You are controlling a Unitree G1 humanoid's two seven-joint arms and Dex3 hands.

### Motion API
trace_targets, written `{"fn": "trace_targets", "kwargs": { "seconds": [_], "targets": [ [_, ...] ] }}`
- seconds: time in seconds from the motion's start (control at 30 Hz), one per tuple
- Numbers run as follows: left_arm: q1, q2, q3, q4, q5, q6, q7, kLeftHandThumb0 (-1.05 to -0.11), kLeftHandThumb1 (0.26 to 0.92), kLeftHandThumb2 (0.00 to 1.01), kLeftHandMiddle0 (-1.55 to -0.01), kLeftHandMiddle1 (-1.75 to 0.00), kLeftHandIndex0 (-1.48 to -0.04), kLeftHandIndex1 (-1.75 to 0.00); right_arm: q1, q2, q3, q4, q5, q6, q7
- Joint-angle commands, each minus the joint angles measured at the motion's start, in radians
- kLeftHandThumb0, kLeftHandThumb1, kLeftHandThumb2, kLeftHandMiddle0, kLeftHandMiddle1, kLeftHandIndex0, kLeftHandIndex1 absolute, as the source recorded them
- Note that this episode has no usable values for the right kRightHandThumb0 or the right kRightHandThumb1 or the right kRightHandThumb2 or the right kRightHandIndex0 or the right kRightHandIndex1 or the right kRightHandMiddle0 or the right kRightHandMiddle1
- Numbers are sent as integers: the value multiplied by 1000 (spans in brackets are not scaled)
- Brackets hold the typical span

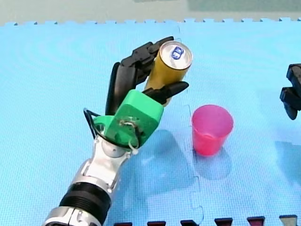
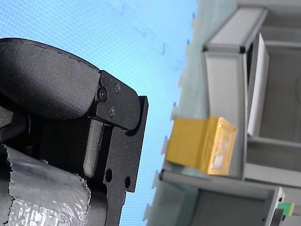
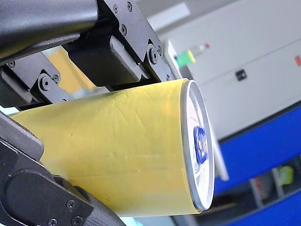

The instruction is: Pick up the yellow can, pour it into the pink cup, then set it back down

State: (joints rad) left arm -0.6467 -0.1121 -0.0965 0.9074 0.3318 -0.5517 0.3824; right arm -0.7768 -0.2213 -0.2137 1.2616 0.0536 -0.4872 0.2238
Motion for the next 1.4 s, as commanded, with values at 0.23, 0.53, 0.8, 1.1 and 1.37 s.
{"fn": "trace_targets", "kwargs": {
  "seconds": [0.23, 0.53, 0.8, 1.1, 1.37],
  "targets": [
    [-66, 26, -87, 32, 122, 46, 150, -421, 792, 0, -1362, 0, -1206, 0, 2, 4, -3, 8, 1, -5, -1],
    [-81, 56, -172, 19, 226, 83, 240, -429, 795, 1, -1360, -4, -1191, 0, 4, 11, -8, 12, 4, -4, -1],
    [-99, 88, -253, 34, 323, 102, 322, -417, 802, 3, -1293, 0, -1166, 0, 5, 17, -16, 11, 12, -5, 6],
    [-113, 113, -364, 41, 442, 91, 426, -381, 816, 4, -1252, 0, -1142, -1, 6, 20, -15, 12, 8, -15, 3],
    [-151, 142, -459, 87, 581, 123, 629, -324, 829, 4, -1378, -65, -1203, -17, 8, 19, -13, 14, 5, -25, 1]
  ]
}}
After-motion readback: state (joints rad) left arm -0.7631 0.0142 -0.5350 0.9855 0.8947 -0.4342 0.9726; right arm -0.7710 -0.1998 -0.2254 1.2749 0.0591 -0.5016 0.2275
